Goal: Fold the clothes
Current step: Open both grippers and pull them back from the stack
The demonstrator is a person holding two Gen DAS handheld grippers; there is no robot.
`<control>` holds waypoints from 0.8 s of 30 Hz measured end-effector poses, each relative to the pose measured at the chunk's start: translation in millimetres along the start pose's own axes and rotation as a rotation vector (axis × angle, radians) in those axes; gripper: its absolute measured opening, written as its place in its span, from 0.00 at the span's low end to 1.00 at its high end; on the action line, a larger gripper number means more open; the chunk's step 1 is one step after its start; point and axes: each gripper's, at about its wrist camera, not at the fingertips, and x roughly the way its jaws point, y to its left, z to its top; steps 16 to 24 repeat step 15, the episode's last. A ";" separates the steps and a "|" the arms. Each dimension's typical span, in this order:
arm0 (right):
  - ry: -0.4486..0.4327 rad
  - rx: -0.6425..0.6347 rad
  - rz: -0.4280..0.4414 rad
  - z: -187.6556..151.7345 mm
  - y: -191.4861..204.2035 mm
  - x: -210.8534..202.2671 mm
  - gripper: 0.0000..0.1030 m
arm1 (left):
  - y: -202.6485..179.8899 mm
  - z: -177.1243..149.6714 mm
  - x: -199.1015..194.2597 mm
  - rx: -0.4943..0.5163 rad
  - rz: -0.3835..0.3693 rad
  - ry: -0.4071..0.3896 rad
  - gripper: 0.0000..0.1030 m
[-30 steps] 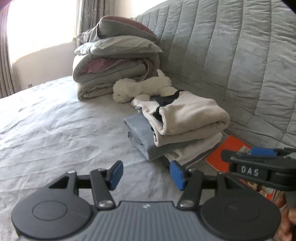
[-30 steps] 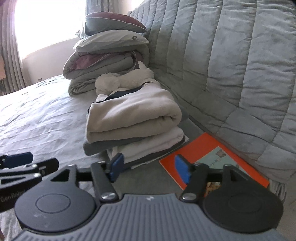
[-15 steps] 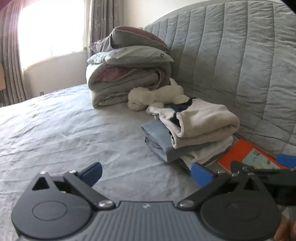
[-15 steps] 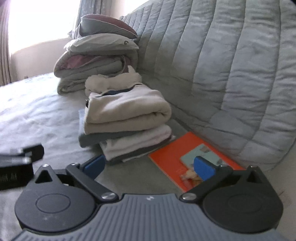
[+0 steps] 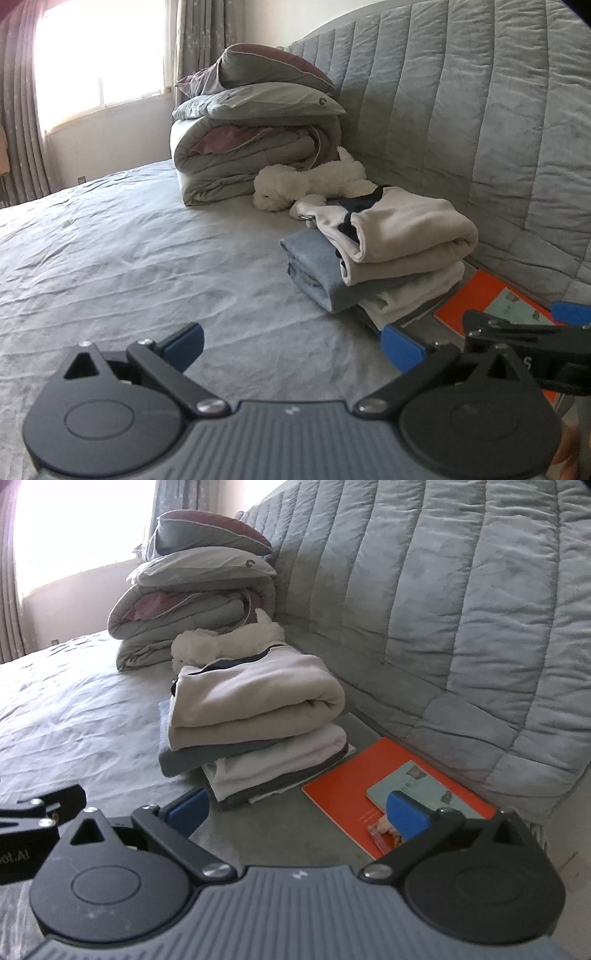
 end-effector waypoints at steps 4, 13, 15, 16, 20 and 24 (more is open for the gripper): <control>0.011 -0.011 0.000 -2.0 0.5 1.6 1.00 | -1.6 -2.4 0.0 0.007 0.001 0.008 0.99; 0.011 -0.023 0.009 -2.0 1.9 0.9 1.00 | -1.0 -3.0 -0.8 0.010 -0.003 0.009 0.99; 0.011 -0.023 0.012 -1.9 2.2 0.8 1.00 | -1.7 -3.3 -0.9 0.014 0.002 0.008 0.99; 0.011 -0.023 0.012 -1.9 2.2 0.8 1.00 | -1.7 -3.3 -0.9 0.014 0.002 0.008 0.99; 0.011 -0.023 0.012 -1.9 2.2 0.8 1.00 | -1.7 -3.3 -0.9 0.014 0.002 0.008 0.99; 0.011 -0.023 0.012 -1.9 2.2 0.8 1.00 | -1.7 -3.3 -0.9 0.014 0.002 0.008 0.99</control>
